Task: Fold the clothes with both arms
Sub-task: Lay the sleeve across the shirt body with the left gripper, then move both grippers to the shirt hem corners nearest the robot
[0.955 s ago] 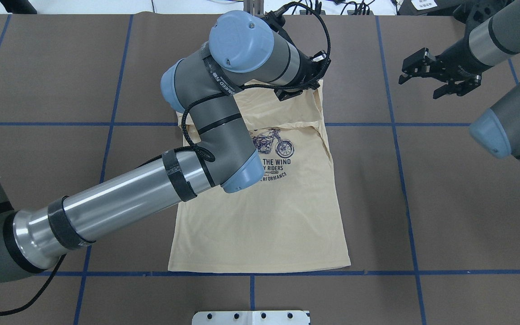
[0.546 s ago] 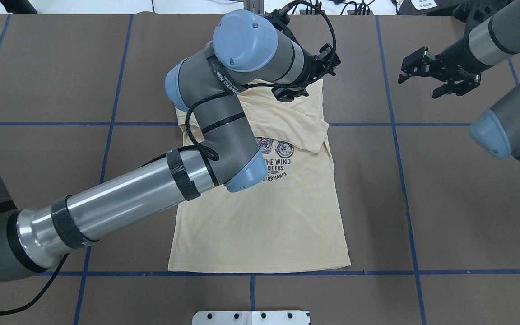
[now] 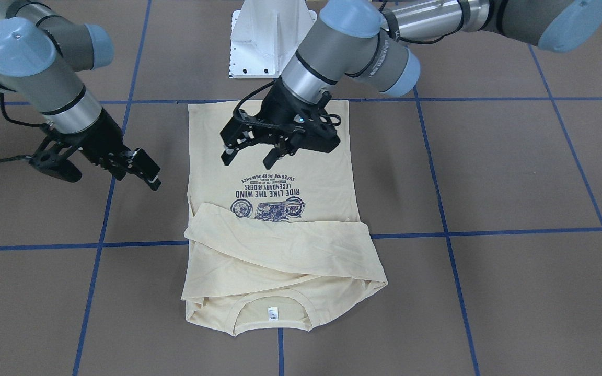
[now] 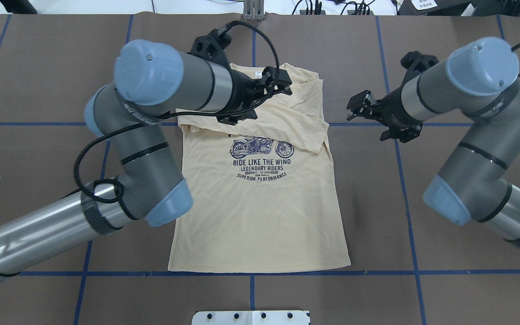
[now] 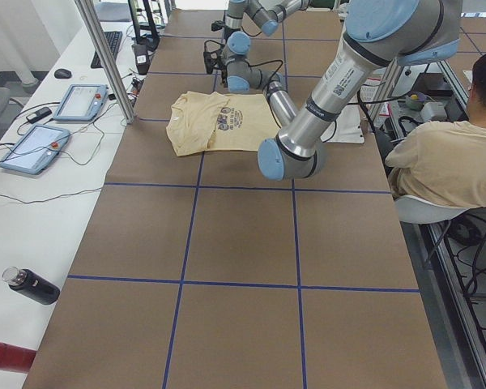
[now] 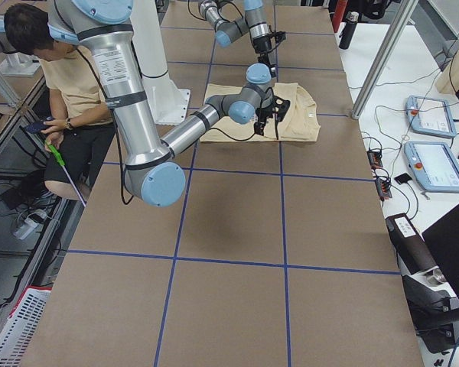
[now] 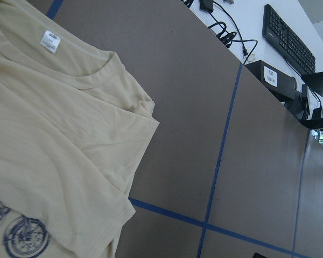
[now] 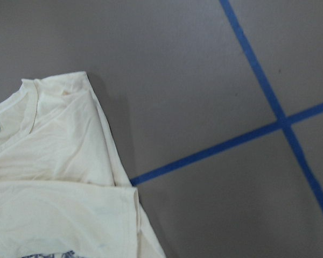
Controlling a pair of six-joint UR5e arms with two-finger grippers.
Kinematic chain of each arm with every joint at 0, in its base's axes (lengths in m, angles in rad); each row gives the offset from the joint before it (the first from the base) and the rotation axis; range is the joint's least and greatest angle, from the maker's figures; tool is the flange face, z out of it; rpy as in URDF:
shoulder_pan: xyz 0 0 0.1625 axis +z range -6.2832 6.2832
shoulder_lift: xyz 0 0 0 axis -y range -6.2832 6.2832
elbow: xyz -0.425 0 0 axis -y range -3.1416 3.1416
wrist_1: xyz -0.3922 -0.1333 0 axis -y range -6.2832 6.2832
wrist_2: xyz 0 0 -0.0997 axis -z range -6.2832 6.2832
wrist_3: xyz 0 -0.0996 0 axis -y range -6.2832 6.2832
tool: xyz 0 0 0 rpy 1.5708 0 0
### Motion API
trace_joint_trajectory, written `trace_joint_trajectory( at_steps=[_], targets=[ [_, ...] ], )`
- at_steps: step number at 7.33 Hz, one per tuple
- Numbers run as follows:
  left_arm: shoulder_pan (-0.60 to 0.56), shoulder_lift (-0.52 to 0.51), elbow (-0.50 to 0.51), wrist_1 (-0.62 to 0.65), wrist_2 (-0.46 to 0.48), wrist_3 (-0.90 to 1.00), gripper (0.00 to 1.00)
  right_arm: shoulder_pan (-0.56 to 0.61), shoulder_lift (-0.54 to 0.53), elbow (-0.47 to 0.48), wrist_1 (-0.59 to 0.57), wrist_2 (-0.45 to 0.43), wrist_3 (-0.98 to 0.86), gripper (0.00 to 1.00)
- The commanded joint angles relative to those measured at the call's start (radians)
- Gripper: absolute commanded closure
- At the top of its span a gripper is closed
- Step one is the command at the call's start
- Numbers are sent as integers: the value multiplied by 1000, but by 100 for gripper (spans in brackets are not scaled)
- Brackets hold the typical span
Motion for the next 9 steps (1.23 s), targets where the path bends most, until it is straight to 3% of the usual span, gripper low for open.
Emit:
trace_joint_trajectory(
  at_steps=[1, 4, 9],
  targets=[
    [-4, 164, -125, 0, -6, 71, 2, -314, -167, 166, -9, -312, 187, 0],
    [-3, 186, -125, -2, -5, 75, 2, -545, -200, 173, -11, -498, 474, 3],
    [2, 184, -120, -5, -3, 75, 2, -599, -217, 161, -20, -514, 519, 12]
  ],
)
